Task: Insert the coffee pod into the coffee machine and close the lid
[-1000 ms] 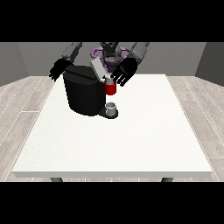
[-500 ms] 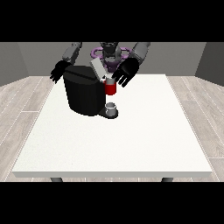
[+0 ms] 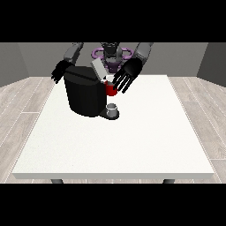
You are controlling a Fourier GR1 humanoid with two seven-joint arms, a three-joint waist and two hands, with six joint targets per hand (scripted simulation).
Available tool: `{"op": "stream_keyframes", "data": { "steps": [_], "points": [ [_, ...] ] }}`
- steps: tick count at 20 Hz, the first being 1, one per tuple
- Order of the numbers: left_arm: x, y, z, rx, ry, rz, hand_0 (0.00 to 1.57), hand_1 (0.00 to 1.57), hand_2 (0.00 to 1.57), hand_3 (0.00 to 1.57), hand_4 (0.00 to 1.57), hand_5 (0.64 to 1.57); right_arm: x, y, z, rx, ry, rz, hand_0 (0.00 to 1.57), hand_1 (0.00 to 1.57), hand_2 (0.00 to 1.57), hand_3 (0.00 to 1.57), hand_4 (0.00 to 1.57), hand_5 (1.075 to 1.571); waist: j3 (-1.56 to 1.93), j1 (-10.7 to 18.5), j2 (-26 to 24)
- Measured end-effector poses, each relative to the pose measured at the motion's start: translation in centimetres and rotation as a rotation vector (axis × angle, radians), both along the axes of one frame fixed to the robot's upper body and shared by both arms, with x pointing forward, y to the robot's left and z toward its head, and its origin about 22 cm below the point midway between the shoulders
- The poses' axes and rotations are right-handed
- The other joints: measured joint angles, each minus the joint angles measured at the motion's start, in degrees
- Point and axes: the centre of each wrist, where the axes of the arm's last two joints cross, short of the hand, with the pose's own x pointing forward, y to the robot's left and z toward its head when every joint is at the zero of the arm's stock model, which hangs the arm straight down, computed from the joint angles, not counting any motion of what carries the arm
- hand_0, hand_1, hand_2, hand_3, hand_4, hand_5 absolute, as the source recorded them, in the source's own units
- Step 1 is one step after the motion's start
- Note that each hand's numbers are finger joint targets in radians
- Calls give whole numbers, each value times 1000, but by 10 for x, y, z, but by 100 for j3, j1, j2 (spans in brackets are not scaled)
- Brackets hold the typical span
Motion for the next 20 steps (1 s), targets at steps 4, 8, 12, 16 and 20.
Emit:
{"op": "stream_keyframes", "data": {
  "steps": [4,8,12,16,20],
  "points": [
    [0,-7,-9,23,15,-2,0,0,0,0,0,1571,0,-6,-5,2,16,-16,0,0,0,0,424,1571,-2,70,-120],
    [1,-14,-14,29,44,-16,0,0,0,0,0,1571,-3,-8,-16,6,38,-23,0,0,0,0,392,1571,-6,174,-285],
    [0,-18,-26,29,72,-17,0,0,0,0,0,1571,-9,-9,-24,14,61,-28,0,0,0,0,405,1571,-8,252,-521],
    [-2,-18,-43,13,90,-14,0,0,0,0,0,1571,-16,-7,-31,30,75,-36,0,0,0,0,430,1571,-10,324,-703],
    [-6,-17,-72,-92,152,-30,0,0,0,0,0,1571,-27,-25,-42,35,120,-65,0,0,0,0,399,1571,-10,526,-1111]
  ]
}}
